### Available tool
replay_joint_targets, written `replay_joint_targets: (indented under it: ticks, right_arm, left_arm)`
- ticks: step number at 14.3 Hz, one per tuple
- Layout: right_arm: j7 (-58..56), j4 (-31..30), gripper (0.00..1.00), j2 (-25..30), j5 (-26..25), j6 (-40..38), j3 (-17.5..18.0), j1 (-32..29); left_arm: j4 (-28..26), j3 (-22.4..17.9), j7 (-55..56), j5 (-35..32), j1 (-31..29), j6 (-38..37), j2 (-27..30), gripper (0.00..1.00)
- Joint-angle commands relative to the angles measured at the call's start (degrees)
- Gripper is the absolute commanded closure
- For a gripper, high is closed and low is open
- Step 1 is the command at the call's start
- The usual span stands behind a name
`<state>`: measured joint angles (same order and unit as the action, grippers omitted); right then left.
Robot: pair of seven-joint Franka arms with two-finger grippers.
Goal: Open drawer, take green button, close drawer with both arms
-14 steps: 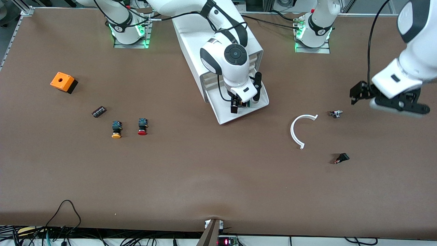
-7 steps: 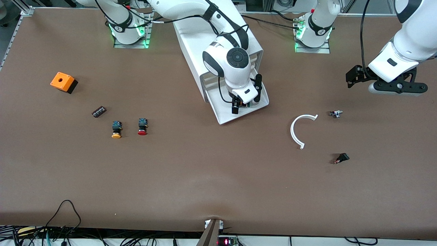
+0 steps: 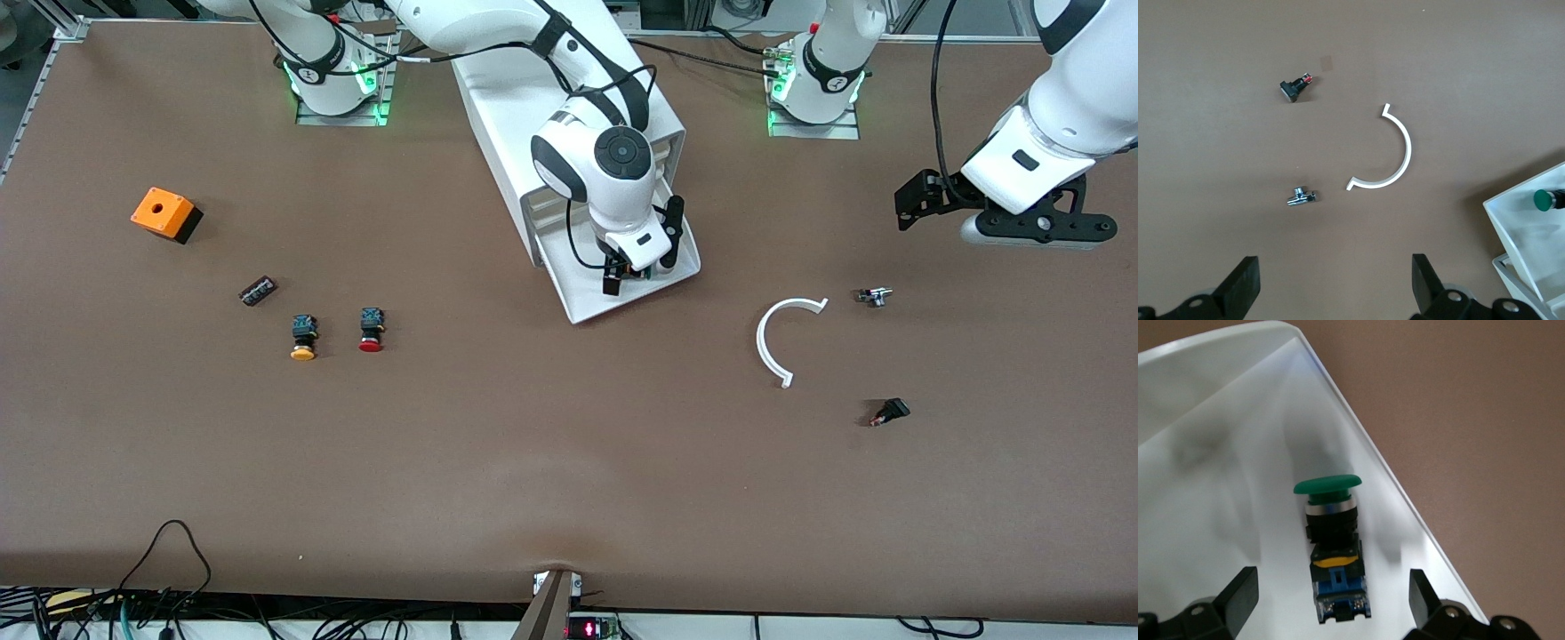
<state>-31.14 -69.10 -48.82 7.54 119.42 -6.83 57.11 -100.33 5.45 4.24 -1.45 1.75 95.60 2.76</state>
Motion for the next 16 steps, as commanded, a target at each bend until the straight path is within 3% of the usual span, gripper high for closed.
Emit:
replay_joint_targets:
  ticks: [1, 9, 16]
  right_arm:
    - [1.2, 1.8, 0.0, -1.2, -0.1, 0.0, 0.0, 0.5]
    - [1.8, 1.6, 0.02, -1.6, 0.0, 0.1, 0.0, 0.7]
    - [1.0, 1.5, 0.26, -1.6, -0.6, 0.1, 0.0, 0.8]
  left_arm:
    - [2.3, 0.3, 0.6, 0.8, 0.0, -1.6, -1.2, 0.0]
    - [2.4, 0.3, 0.9, 0.8, 0.4, -1.7, -1.2, 0.0]
    - [2.4, 0.3, 0.8, 0.8, 0.4, -1.7, -1.2, 0.0]
